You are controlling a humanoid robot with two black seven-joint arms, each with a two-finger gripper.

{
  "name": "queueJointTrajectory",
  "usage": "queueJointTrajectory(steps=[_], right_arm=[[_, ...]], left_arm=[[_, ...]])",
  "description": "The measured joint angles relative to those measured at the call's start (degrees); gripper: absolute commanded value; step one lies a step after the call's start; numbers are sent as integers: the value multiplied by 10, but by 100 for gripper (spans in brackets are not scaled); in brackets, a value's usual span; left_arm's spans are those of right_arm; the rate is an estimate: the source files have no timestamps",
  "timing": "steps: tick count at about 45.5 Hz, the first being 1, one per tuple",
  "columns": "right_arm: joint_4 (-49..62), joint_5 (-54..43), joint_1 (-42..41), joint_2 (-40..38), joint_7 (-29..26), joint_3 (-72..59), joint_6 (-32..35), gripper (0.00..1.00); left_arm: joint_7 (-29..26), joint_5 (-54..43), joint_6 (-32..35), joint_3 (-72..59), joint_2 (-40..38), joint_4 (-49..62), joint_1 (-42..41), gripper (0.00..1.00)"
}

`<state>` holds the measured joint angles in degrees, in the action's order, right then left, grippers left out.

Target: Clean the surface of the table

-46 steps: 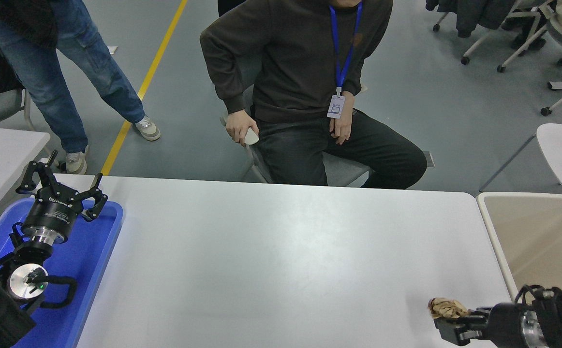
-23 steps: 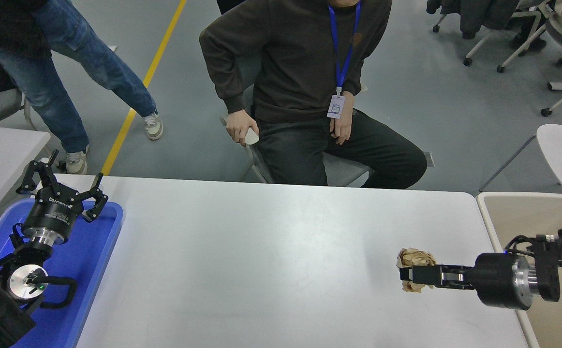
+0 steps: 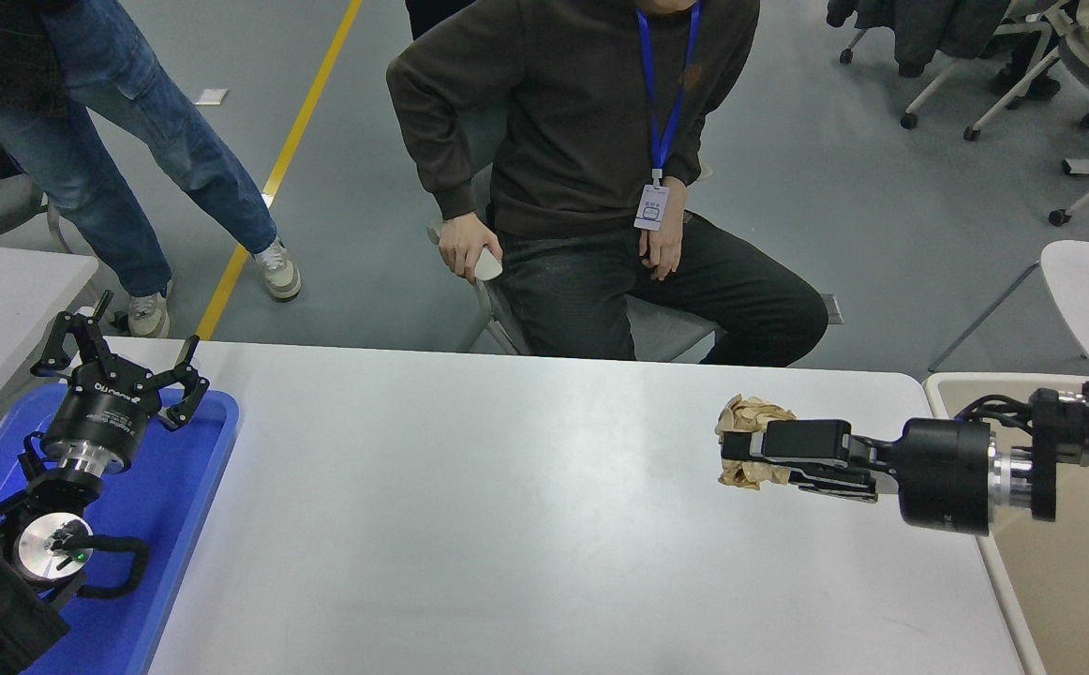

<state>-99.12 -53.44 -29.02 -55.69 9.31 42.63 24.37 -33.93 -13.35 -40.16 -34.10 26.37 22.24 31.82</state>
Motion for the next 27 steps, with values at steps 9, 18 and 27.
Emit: queueJointTrajectory(steps=[9,18,27], right_arm=[[27,49,26,3,6,61,-10,0],[72,91,83,4,21,134,-17,0],[140,128,142,11,36,202,-22,0]], left_arm=[[0,0,0,0,0,0,0,100],[0,0,0,0,0,0,0,100],[0,0,0,0,0,0,0,100]])
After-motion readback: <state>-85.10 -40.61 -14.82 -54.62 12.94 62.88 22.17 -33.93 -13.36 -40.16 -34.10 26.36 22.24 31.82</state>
